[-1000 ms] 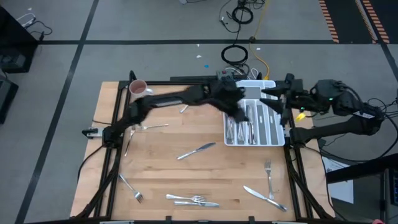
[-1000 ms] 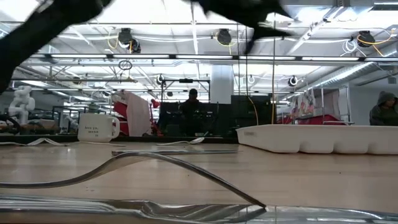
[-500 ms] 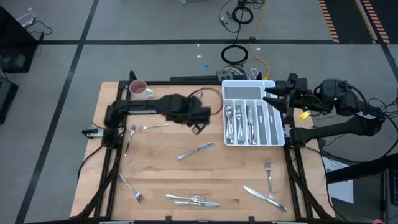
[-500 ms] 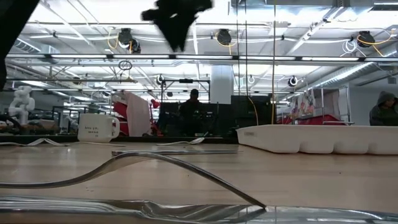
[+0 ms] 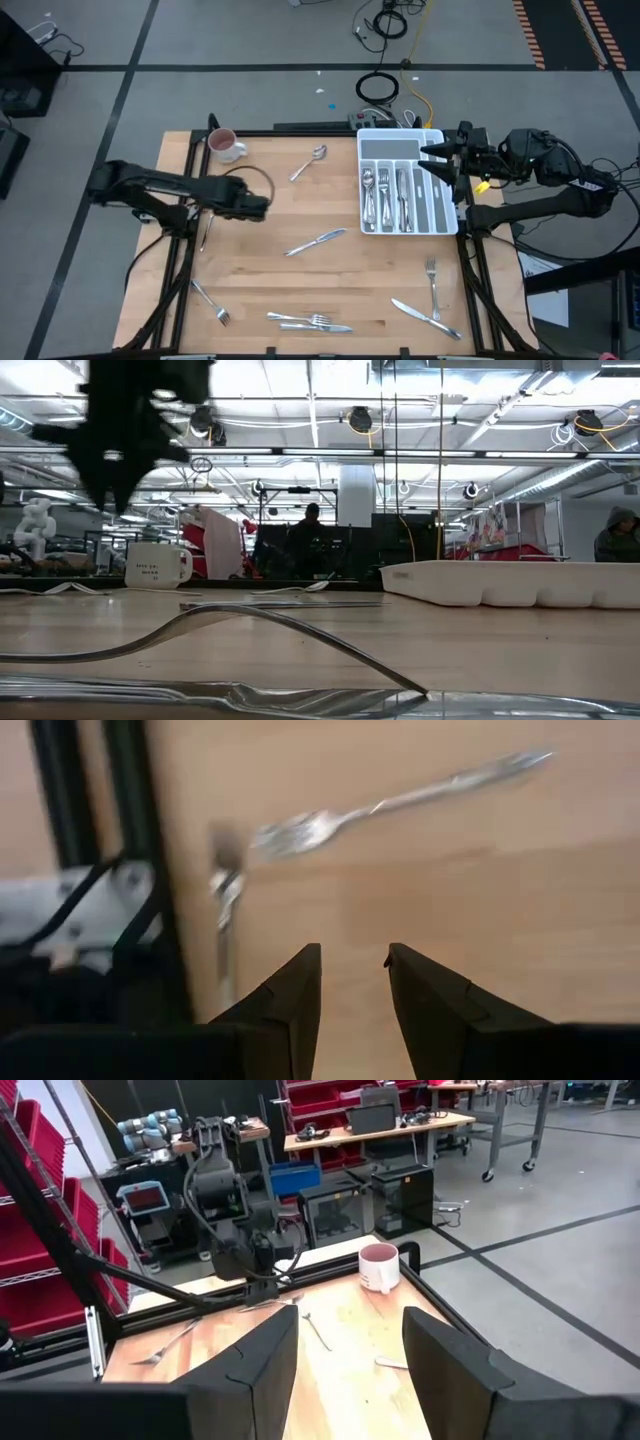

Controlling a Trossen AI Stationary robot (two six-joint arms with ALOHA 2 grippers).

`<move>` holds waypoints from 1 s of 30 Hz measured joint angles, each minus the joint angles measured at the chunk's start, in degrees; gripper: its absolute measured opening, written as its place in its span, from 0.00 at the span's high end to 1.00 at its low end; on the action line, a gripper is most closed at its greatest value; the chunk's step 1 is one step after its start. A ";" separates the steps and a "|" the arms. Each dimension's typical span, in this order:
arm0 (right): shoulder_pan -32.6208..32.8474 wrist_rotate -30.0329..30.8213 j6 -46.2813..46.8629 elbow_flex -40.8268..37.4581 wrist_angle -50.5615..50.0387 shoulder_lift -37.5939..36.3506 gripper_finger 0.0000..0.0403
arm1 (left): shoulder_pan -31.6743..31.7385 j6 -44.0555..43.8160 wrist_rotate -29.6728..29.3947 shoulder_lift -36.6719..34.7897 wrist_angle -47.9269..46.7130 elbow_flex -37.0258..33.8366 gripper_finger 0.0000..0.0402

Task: Sort silverware
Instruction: Put the silver fork into the silverware tray

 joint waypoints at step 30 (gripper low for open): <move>0.00 0.05 4.67 0.00 0.65 6.68 0.58 | -7.22 26.30 2.44 11.12 1.53 -15.55 0.99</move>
